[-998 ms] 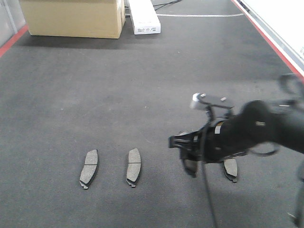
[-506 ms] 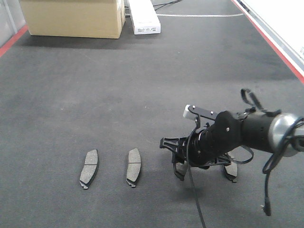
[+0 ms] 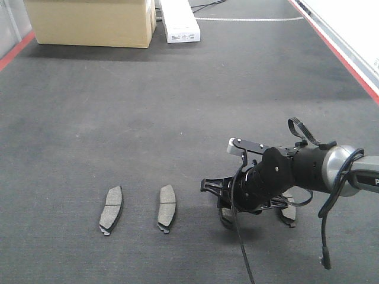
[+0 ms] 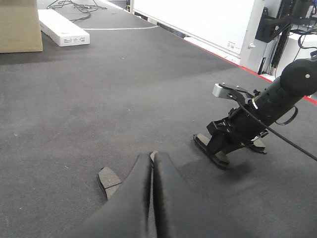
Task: Move and align brake pads A on conveyor
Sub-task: 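Lower the right gripper's pad onto the belt between the pads, then open the right gripper and withdraw it up from the pad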
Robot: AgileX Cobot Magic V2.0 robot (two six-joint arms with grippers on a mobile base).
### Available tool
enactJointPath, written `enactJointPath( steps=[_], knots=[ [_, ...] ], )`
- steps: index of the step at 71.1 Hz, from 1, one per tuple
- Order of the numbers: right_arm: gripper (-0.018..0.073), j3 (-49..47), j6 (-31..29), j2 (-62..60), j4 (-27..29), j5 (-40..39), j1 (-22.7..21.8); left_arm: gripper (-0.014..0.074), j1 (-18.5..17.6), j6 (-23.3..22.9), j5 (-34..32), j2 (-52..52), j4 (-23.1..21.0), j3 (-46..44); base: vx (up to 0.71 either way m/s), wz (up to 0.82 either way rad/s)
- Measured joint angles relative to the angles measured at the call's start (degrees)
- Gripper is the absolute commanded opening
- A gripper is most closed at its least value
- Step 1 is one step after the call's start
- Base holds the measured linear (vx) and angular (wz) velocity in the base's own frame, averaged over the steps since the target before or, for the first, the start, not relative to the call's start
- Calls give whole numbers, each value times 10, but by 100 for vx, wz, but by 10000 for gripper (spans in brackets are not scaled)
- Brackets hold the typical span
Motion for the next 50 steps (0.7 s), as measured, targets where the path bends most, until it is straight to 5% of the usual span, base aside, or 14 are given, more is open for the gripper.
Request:
enactJointPath(
  steps=[18,32,50],
  knots=[
    [422,-3,2,-1,-1,-1,0,-7,0,0,0,0,0,0,0,0],
    [421,-3,-1,-53,-7,24,0,-7,0,0,0,0,0,0,0,0],
    [334,5,-83,-215,-49,91,0,-7,0,0,0,0,0,0,0,0]
  ],
)
